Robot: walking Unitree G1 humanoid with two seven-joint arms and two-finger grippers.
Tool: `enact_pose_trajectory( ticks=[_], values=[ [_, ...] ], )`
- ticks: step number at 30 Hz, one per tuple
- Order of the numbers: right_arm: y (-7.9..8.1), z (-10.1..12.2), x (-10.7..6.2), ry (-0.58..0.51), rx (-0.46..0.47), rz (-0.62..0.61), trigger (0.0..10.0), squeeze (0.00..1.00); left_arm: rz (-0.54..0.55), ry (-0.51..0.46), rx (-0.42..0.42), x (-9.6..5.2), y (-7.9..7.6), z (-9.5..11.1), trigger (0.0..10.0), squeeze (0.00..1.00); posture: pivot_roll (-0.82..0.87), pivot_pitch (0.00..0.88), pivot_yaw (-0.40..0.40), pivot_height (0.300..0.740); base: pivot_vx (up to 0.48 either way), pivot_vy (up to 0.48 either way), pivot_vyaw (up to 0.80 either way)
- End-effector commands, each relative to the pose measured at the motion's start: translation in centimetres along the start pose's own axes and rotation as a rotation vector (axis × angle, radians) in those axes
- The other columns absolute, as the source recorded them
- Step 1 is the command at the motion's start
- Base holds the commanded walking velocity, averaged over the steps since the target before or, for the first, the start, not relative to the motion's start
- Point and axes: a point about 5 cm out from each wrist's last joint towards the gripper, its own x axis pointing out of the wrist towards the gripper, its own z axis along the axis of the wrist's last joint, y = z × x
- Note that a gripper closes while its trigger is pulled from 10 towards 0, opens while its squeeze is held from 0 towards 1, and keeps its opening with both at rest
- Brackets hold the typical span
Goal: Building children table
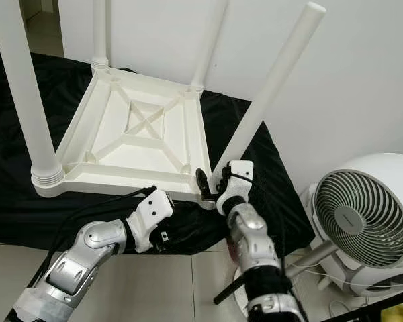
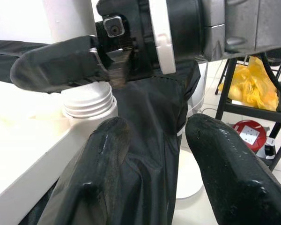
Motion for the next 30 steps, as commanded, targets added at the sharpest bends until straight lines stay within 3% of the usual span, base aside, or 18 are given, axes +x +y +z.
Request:
enact_pose_trajectory(
  ticks=[1, 3, 7, 11, 12, 14, 15, 16, 17, 28, 29, 30],
  values=[
    [-0.6, -0.3, -0.3, 0.023, -0.020, 0.038, 10.0, 0.00, 0.029, -0.015, 0.012, 0.5, 0.0, 0.5, 10.0, 0.00, 0.14, 0.000, -0.239, 0.740, 0.000, 0.000, 0.00],
    [-0.6, -0.3, -0.3, 0.023, -0.020, 0.038, 10.0, 0.00, 0.029, -0.015, 0.012, 0.5, 0.0, 0.5, 10.0, 0.00, 0.14, 0.000, -0.239, 0.740, 0.000, 0.000, 0.00],
    [-2.2, 0.0, 0.0, 0.078, -0.183, 0.181, 10.0, 0.00, 0.014, -0.011, 0.008, 0.5, -0.3, 0.4, 10.0, 0.00, 0.14, 0.000, -0.241, 0.740, 0.000, 0.000, 0.00],
    [-2.6, -0.2, 0.2, 0.112, -0.209, 0.218, 10.0, 0.00, 0.003, -0.007, 0.008, 0.6, -0.5, 0.3, 10.0, 0.00, 0.14, 0.000, -0.240, 0.740, 0.000, 0.000, 0.00],
    [-2.7, -0.5, 0.3, 0.134, -0.218, 0.235, 4.9, 0.00, 0.001, -0.006, 0.011, 0.6, -0.5, 0.4, 10.0, 0.00, 0.15, 0.000, -0.240, 0.740, 0.000, 0.000, 0.00],
    [-2.8, -0.7, 0.3, 0.151, -0.226, 0.249, 4.9, 0.00, 0.000, -0.007, 0.012, 0.6, -0.5, 0.4, 10.0, 0.00, 0.15, 0.000, -0.240, 0.740, 0.000, 0.000, 0.00],
    [-2.9, -0.8, 0.5, 0.164, -0.229, 0.264, 1.8, 0.00, 0.003, -0.008, 0.016, 0.6, -0.4, 0.5, 10.0, 0.00, 0.15, 0.000, -0.238, 0.740, 0.000, 0.000, 0.00],
    [-2.9, -0.8, 0.5, 0.164, -0.229, 0.264, 1.8, 0.00, 0.003, -0.008, 0.016, 0.6, -0.4, 0.5, 10.0, 0.00, 0.15, 0.000, -0.238, 0.740, 0.000, 0.000, 0.00],
    [-2.9, -0.9, 0.6, 0.174, -0.229, 0.272, 0.0, 0.00, 0.006, -0.009, 0.019, 0.6, -0.2, 0.6, 10.0, 0.00, 0.15, 0.000, -0.238, 0.740, 0.000, 0.000, 0.00],
    [-2.9, -1.5, 0.8, 0.197, -0.224, 0.275, 0.0, 0.00, 0.017, -0.007, 0.018, 0.4, 0.0, 0.6, 10.0, 0.00, 0.16, 0.000, -0.242, 0.740, 0.000, 0.000, 0.00],
    [-3.0, -1.7, 0.8, 0.196, -0.209, 0.262, 8.7, 0.00, 0.017, -0.007, 0.017, 0.4, -0.1, 0.6, 10.0, 0.00, 0.15, 0.000, -0.244, 0.740, 0.000, 0.000, 0.00],
    [-3.0, -1.7, 0.8, 0.196, -0.209, 0.262, 8.7, 0.00, 0.017, -0.007, 0.017, 0.4, -0.1, 0.6, 10.0, 0.00, 0.15, 0.000, -0.244, 0.740, 0.000, 0.000, 0.00]
  ],
)
